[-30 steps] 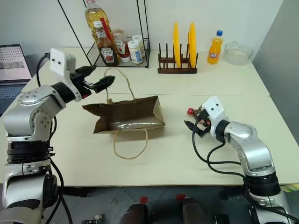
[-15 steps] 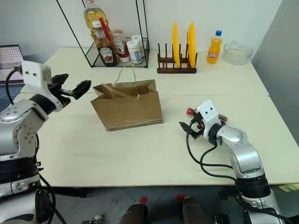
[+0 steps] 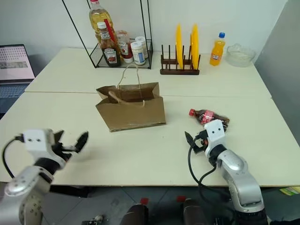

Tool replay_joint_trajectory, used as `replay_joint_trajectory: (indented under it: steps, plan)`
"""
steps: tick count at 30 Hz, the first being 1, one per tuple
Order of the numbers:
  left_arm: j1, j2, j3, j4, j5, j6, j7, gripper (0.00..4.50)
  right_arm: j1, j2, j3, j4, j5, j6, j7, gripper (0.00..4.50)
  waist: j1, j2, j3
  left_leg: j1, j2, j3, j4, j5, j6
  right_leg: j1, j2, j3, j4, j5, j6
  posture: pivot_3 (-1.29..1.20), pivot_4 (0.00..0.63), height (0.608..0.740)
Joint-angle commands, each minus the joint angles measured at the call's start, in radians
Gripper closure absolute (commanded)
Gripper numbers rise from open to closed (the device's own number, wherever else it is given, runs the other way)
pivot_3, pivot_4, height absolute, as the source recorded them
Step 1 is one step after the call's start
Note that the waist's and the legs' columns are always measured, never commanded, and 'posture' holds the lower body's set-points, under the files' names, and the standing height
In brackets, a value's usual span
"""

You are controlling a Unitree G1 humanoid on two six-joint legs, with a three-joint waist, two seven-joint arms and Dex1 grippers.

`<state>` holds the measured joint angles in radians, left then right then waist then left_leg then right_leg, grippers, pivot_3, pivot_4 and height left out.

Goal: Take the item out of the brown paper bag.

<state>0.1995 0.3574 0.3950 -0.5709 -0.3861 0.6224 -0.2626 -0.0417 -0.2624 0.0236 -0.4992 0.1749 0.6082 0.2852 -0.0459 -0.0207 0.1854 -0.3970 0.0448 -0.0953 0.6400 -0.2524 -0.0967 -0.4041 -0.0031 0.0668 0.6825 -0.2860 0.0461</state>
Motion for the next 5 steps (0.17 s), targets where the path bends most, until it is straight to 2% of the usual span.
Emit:
replay_joint_trajectory:
  steps: [1,5]
  plan:
    - [0.053,-0.065,-0.154,-0.072,0.075,-0.043,0.059,0.01,0.037,0.019,-0.003,-0.057,-0.021,-0.007,-0.050,0.00,0.001,0.000,0.000,0.000,0.000,0.000,0.000,0.000,0.000,0.000,0.000,0.000,0.000,0.000,0.000,0.00,0.150,0.740]
    - [0.112,-0.153,-0.289,-0.062,0.138,-0.078,0.110,0.01,0.082,0.046,-0.015,-0.071,-0.019,0.004,-0.083,0.00,0.004,0.000,-0.001,0.001,0.000,0.001,0.000,0.000,0.000,0.000,0.001,0.001,0.000,0.000,0.000,0.00,0.150,0.740]
